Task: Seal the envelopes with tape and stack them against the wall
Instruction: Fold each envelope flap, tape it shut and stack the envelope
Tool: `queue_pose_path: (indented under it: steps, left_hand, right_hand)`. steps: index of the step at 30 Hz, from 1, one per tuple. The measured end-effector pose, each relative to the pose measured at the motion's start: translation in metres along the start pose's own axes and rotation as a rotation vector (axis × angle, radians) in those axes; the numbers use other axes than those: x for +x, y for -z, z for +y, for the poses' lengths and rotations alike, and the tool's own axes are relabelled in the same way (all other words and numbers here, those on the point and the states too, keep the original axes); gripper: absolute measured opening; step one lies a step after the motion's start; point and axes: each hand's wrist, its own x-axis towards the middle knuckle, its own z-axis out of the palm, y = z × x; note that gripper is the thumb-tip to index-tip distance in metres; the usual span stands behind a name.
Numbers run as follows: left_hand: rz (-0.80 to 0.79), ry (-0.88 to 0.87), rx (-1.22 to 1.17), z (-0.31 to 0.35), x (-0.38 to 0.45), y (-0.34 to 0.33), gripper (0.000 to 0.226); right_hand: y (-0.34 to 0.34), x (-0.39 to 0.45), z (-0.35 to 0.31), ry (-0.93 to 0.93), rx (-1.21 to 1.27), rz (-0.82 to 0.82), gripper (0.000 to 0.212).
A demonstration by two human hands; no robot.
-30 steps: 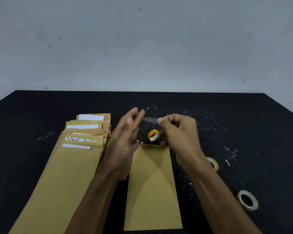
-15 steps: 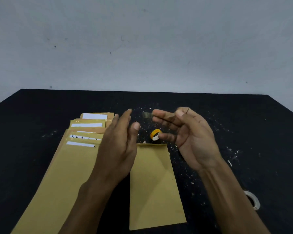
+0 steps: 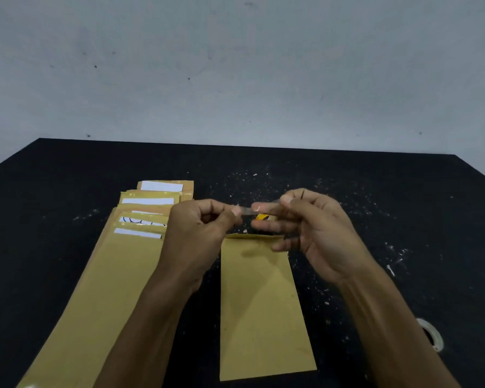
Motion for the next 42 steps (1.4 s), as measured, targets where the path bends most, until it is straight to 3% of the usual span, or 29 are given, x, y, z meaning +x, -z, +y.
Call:
queue_pose_path:
  steps: [4, 17, 23, 32, 42]
  left_hand:
    - [0.064, -0.002, 0.124, -0.013, 0.000, -0.002, 0.018]
    - [0.039, 0.098, 0.343, -0.035, 0.000, -0.010, 0.017]
    - [0.163, 0.054, 0.373, -0.033, -0.007, -0.019, 0.024]
    - [0.240, 0.005, 0.498, -0.039, -0.012, -0.026, 0.023]
    - [0.247, 0.031, 0.524, -0.042, -0.011, -0.030, 0.021]
  right_hand:
    - [0.005, 0.004, 0.006, -0.089, -0.237, 0.151, 0.012]
    - [0.012, 0.019, 0.036, -0.195, -0.407, 0.273, 0.008]
    - [0.009, 0.020, 0.049, -0.068, -0.481, 0.366, 0.028]
    - [0.004, 0.021, 0.070, 0.087, -0.781, 0.456, 0.026]
    - [0.004, 0.022, 0.073, 0.100, -0.850, 0.484, 0.025]
